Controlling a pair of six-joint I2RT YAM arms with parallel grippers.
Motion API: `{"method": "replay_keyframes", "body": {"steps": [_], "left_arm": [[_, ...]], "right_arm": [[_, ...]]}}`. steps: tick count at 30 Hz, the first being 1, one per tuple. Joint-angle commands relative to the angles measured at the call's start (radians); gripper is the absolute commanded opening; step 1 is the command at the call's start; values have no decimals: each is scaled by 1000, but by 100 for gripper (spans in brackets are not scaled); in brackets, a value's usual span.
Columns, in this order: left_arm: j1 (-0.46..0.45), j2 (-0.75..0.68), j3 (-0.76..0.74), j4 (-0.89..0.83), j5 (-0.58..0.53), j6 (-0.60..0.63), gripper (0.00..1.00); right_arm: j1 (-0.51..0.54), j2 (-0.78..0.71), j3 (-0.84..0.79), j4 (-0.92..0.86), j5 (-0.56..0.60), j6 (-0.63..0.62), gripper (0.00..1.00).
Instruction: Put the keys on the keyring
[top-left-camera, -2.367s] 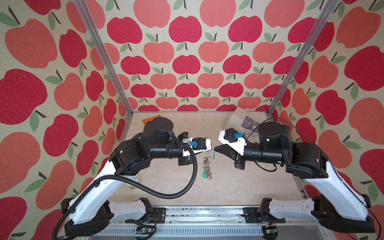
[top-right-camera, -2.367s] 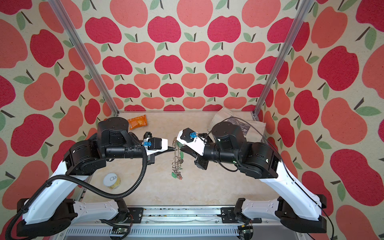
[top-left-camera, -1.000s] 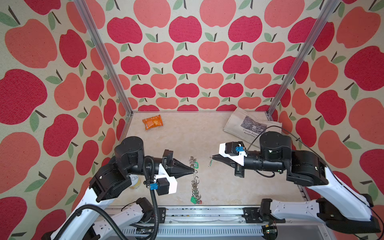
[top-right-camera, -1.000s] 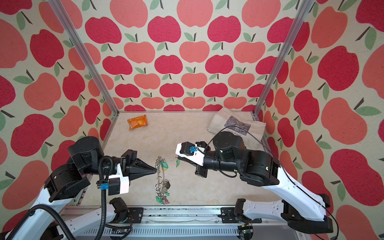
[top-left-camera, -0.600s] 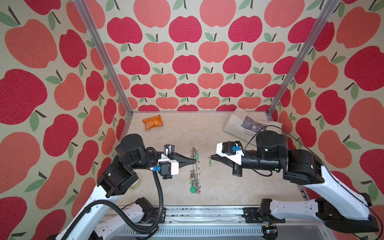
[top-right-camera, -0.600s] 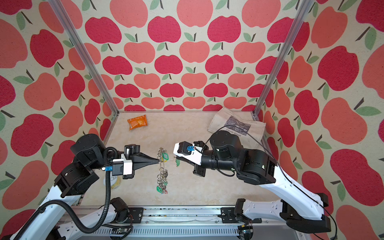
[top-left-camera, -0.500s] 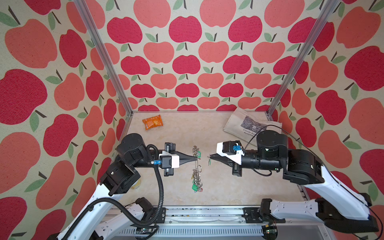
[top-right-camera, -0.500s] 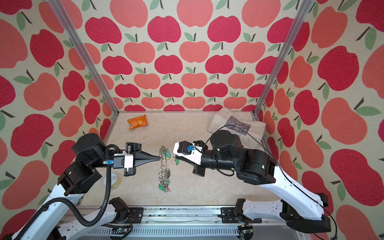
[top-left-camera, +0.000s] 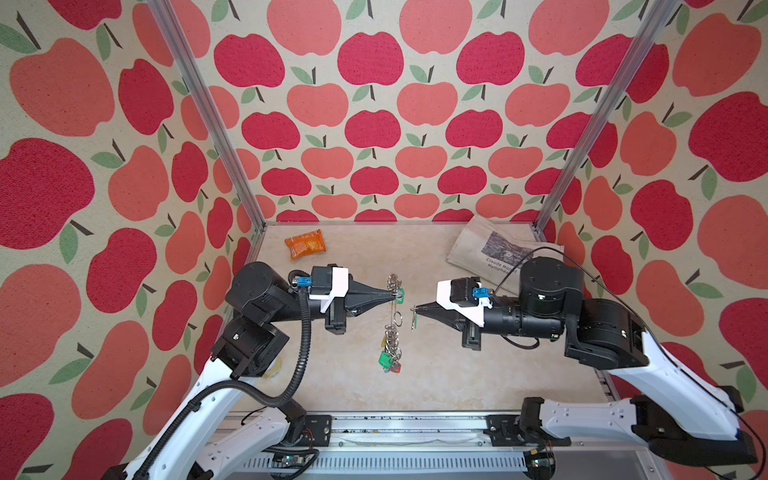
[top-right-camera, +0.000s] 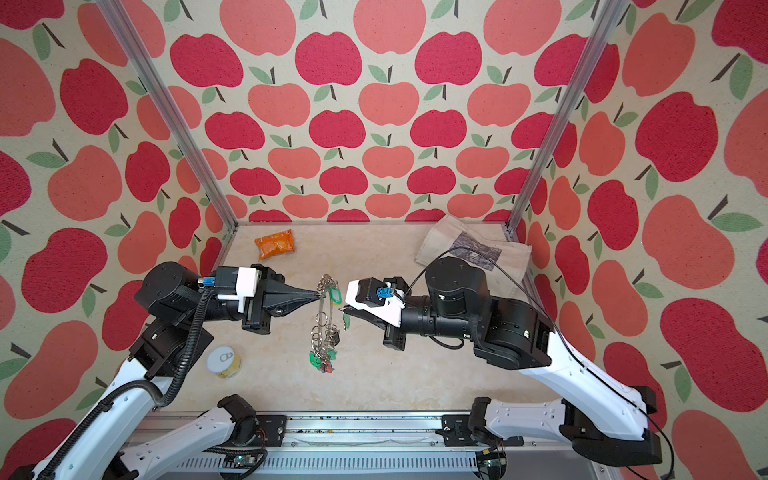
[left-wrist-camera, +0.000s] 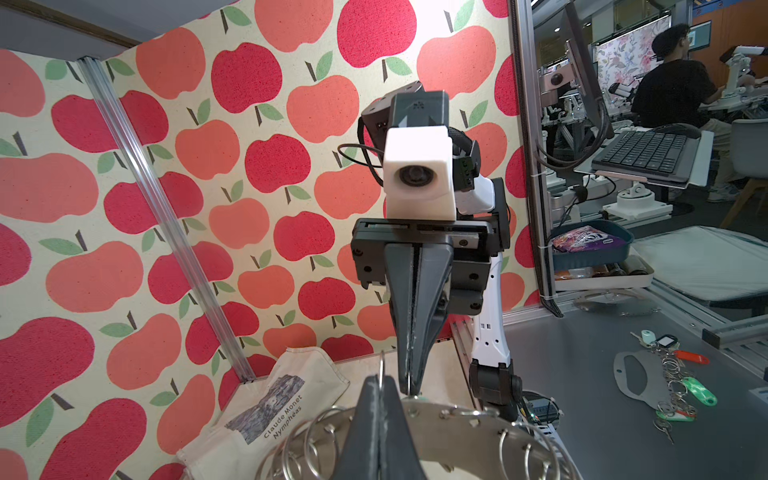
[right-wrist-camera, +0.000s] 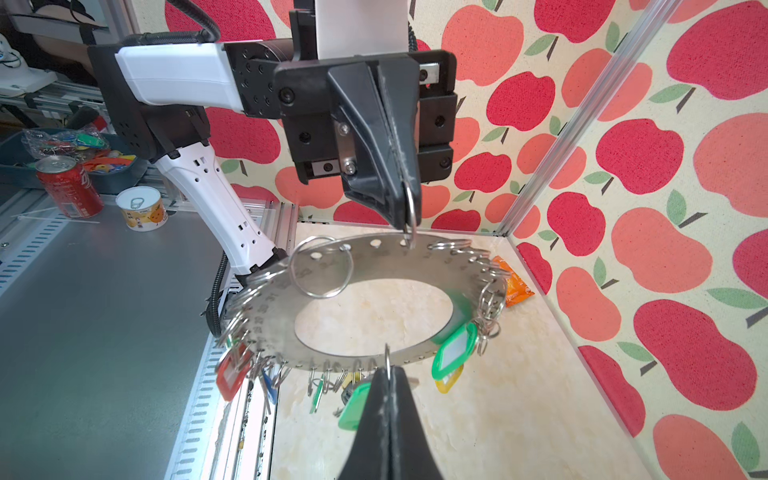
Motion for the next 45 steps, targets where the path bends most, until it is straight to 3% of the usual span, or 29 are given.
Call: {"method": "replay_keyframes", "body": {"steps": [1,10,19,32,40,45], "left_arm": [[35,12,-33,218,67,-180,0],[92,58,-95,458,119,-396,0],[99,63,-136,532,106,-424,0],[100,83,-157,595,170,-457,0],[103,92,-153,595,192,-446,0],[105,94,-151,603,199,-451,0]], "right_arm": [[-4,-10,13,57,-8,11,0],[-5,-20,-14,132,49,8,0],[-13,-28,-71,233,150,36,0],[-74,-28,-98,261,70,71,0],[-86,-9,-76,210,-70,73,0],[-88,-2,-63,189,-93,76,0]]}}
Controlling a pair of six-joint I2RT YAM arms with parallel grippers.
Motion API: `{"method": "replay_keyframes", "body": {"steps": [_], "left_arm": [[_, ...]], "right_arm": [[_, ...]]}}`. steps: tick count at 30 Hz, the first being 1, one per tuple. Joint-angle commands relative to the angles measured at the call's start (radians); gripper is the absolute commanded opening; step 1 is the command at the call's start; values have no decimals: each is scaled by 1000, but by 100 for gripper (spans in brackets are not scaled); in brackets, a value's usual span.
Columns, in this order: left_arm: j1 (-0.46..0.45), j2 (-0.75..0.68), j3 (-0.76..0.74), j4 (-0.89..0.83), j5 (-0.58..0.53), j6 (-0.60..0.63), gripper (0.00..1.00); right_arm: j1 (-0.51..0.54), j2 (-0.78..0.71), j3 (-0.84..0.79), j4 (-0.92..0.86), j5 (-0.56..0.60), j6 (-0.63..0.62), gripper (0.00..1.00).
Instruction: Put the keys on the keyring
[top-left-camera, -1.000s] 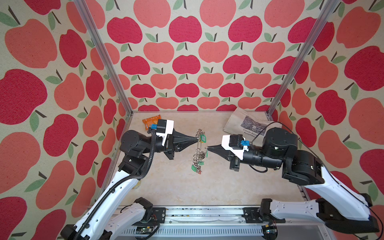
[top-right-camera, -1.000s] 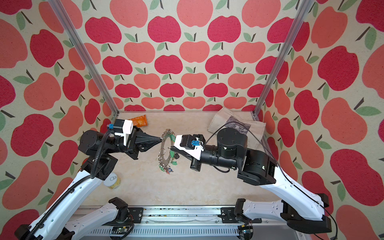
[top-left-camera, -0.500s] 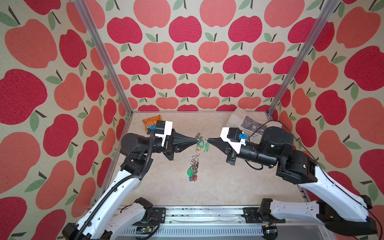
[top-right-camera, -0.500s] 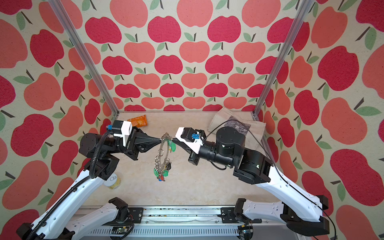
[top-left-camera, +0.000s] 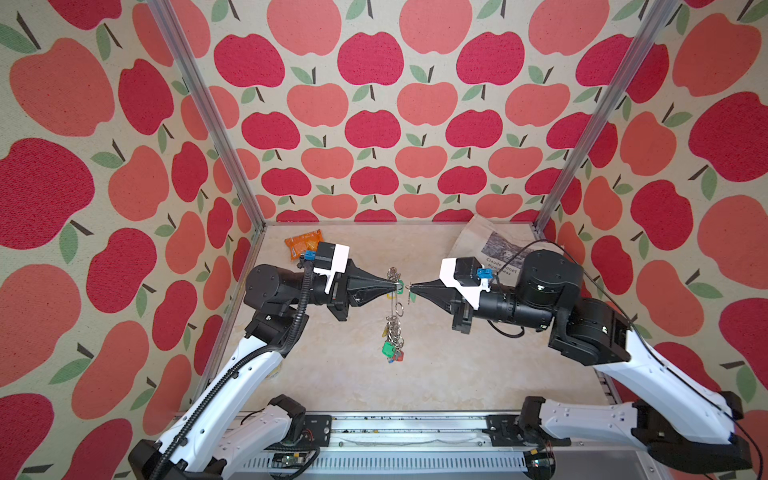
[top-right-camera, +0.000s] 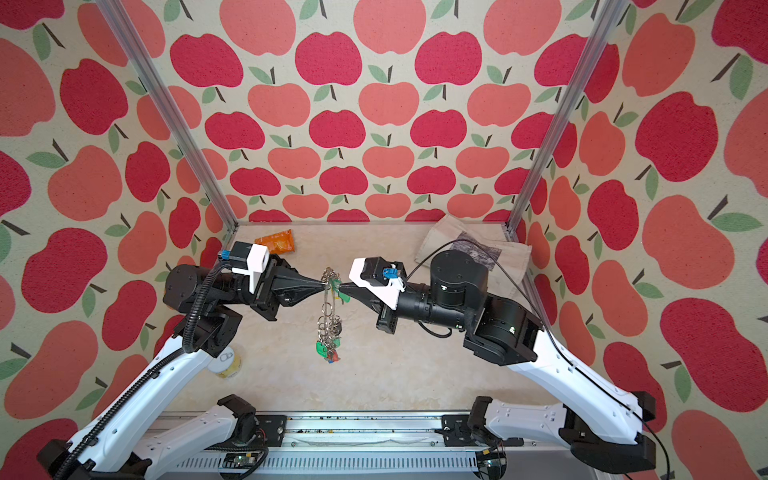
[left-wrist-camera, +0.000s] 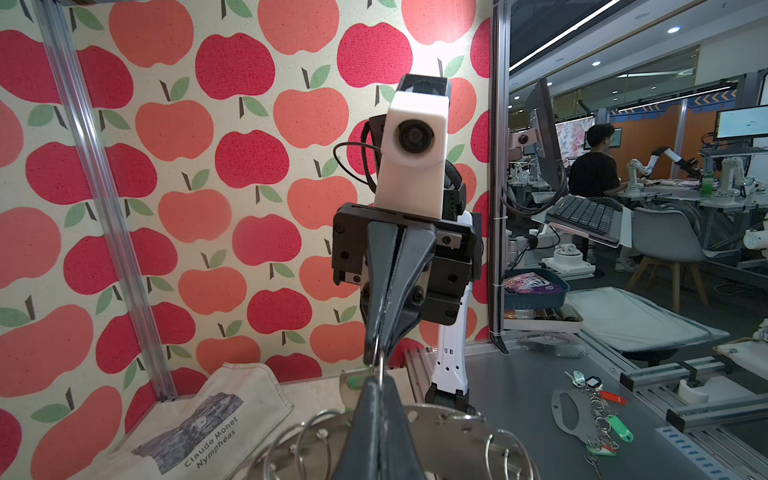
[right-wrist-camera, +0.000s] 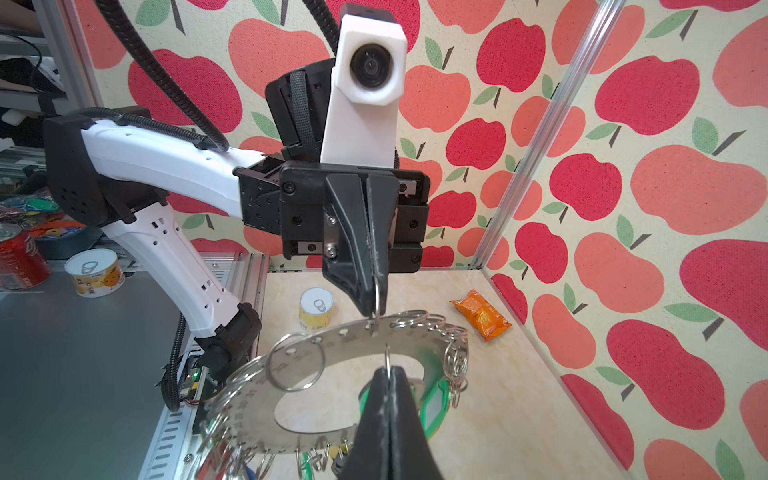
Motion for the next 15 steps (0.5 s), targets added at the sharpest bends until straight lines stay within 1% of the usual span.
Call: {"method": "replay_keyframes", "body": {"steps": [1,15], "left_arm": [[5,-5,6,66,19,-14,0],[6,-11,10,50,36,-3,0]], "right_arm": [[-6,6,30,-33,-46,20,0],[-9,18,47,-42,-64,23,0]]}}
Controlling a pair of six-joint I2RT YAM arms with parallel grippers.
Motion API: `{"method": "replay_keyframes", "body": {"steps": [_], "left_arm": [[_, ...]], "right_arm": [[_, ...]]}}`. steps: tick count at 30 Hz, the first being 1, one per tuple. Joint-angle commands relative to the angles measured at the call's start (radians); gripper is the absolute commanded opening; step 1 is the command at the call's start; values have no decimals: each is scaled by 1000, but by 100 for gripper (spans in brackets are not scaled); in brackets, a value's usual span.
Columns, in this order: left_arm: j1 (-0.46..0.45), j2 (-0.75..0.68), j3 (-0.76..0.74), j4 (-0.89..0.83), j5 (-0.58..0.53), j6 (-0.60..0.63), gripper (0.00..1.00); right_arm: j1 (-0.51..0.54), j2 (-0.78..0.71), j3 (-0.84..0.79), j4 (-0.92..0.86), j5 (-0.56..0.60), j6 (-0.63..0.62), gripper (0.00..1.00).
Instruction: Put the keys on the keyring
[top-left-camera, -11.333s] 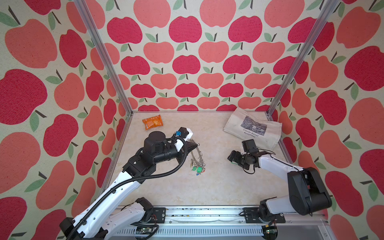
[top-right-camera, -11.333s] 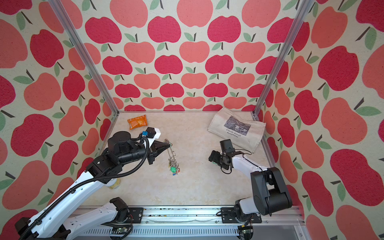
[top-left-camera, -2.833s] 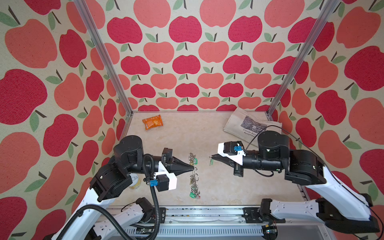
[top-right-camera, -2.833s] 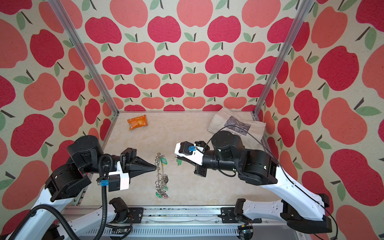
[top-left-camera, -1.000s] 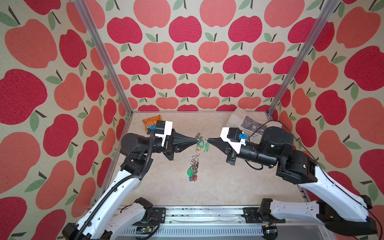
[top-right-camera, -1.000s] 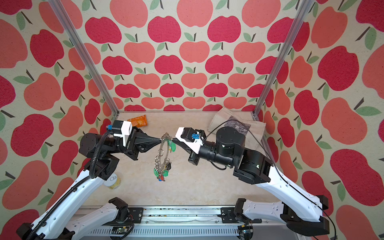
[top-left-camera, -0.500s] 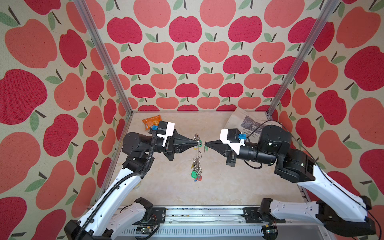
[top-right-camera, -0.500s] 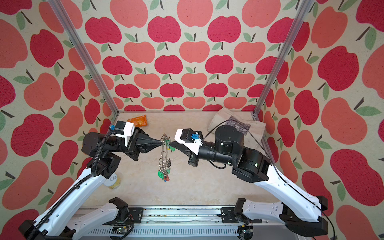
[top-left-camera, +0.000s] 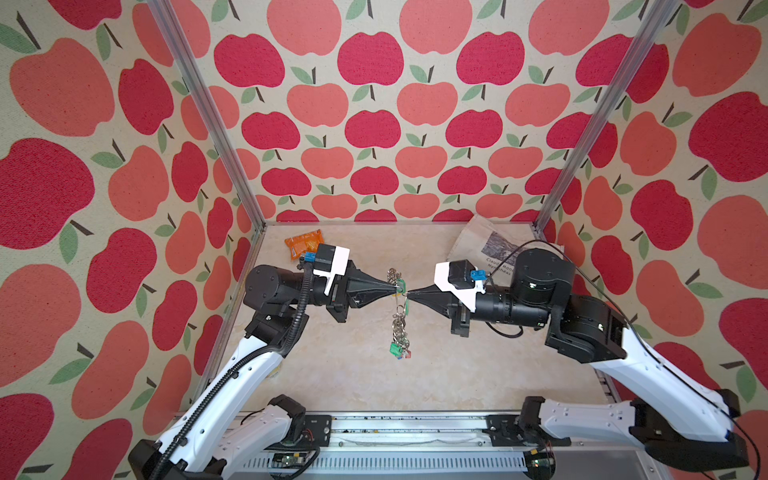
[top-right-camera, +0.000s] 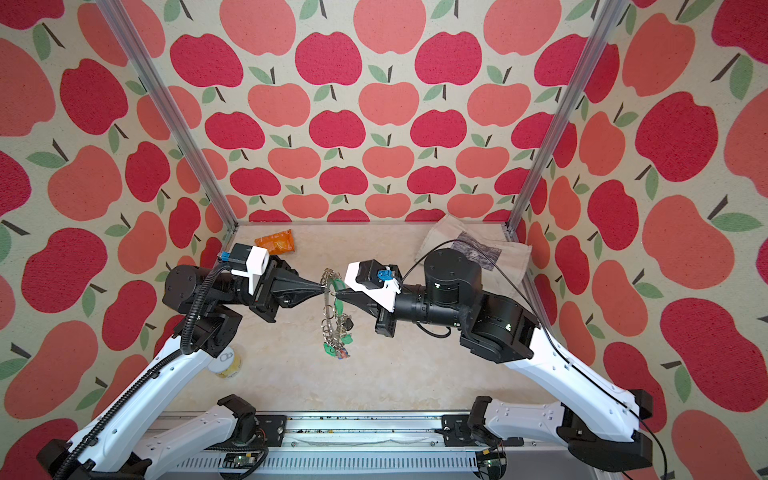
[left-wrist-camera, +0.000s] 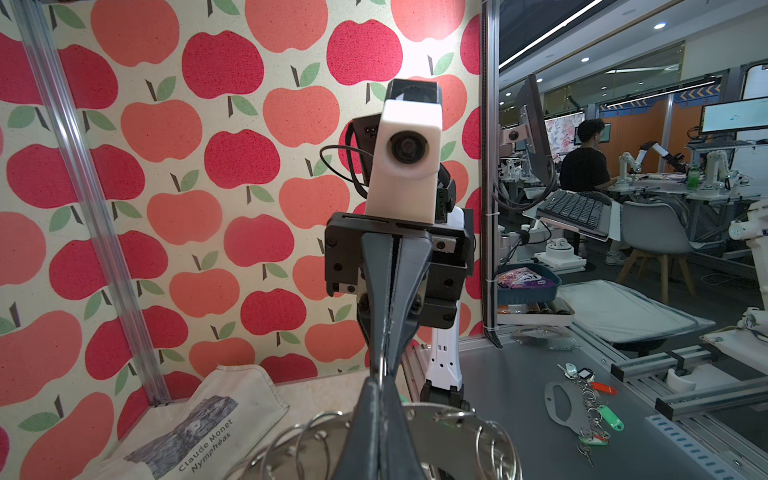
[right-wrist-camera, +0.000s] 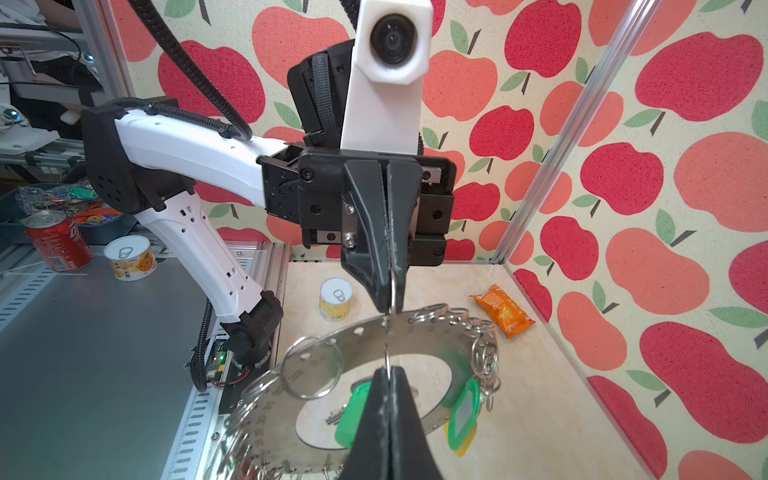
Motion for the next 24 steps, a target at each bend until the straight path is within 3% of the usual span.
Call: {"method": "replay_keyframes", "body": {"steps": [1,24], "left_arm": [[5,-11,10,45,18,-4,0],[5,-18,16,23,29,9,0]], "right_arm": [[-7,2,30,-8,-13,21,0],[-13,11,44,-9,-55,30,0]]}}
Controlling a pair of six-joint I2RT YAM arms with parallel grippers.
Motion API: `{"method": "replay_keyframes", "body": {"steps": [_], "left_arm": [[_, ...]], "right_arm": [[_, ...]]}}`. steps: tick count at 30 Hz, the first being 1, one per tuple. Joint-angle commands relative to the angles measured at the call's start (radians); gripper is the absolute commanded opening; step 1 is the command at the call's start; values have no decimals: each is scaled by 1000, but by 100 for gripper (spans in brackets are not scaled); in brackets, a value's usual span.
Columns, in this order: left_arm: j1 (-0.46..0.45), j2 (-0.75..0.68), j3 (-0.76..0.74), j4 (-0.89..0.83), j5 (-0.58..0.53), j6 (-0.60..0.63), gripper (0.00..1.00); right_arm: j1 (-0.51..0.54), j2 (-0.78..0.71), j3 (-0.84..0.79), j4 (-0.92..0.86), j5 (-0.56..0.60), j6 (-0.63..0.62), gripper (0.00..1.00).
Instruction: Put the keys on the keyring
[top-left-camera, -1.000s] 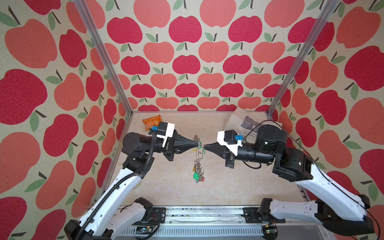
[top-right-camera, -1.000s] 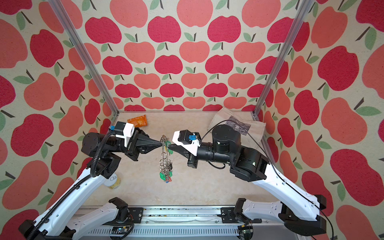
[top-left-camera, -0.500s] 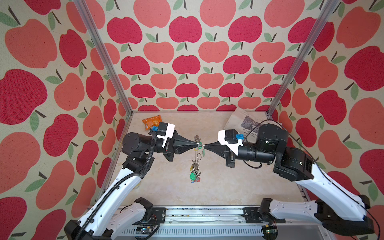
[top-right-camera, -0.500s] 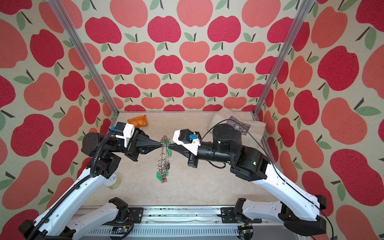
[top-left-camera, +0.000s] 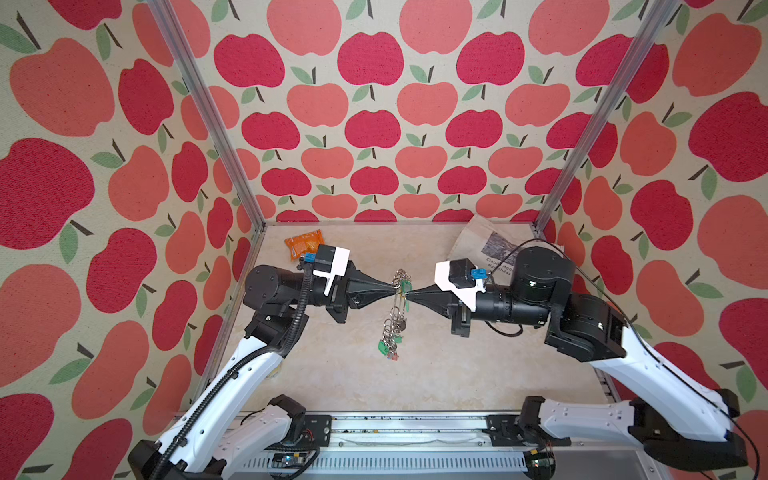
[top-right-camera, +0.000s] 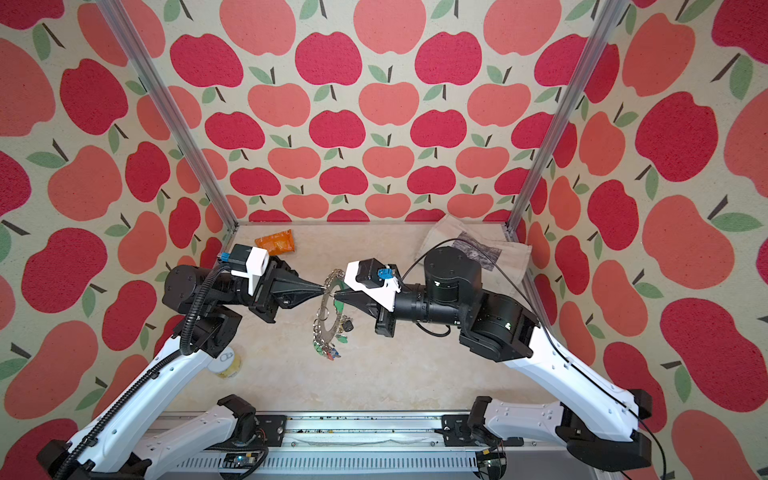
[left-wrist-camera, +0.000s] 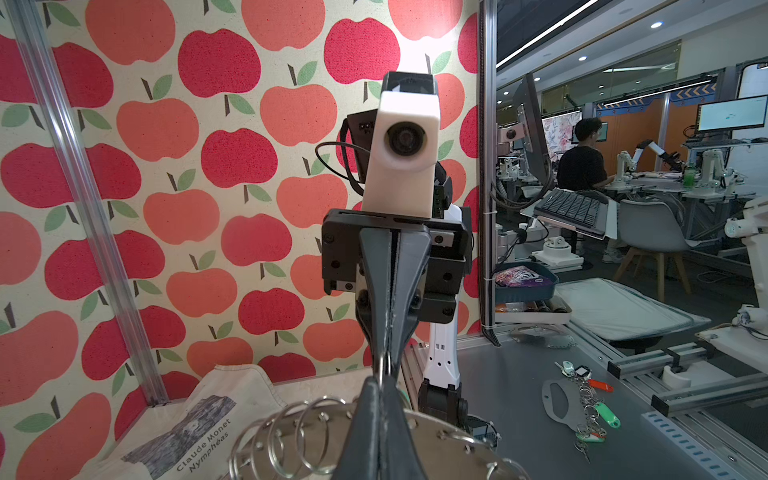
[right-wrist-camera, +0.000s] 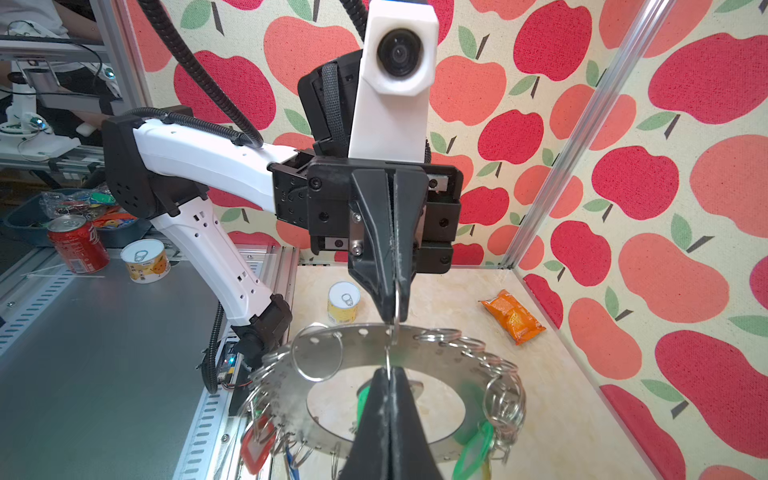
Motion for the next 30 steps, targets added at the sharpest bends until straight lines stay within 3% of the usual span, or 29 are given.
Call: {"method": "replay_keyframes", "body": {"steps": [1,8,30], "left_arm": [[4,-17,16,28,21,8,0],[5,-21,14,23,21,15,0],[5,-22,21,17,27,23,0]], "right_arm": [[-6,3,32,-10,-15,17,0],[-7,-14,28,-16,37,11,0],[-9,-10,31,-18,8,16,0]]}}
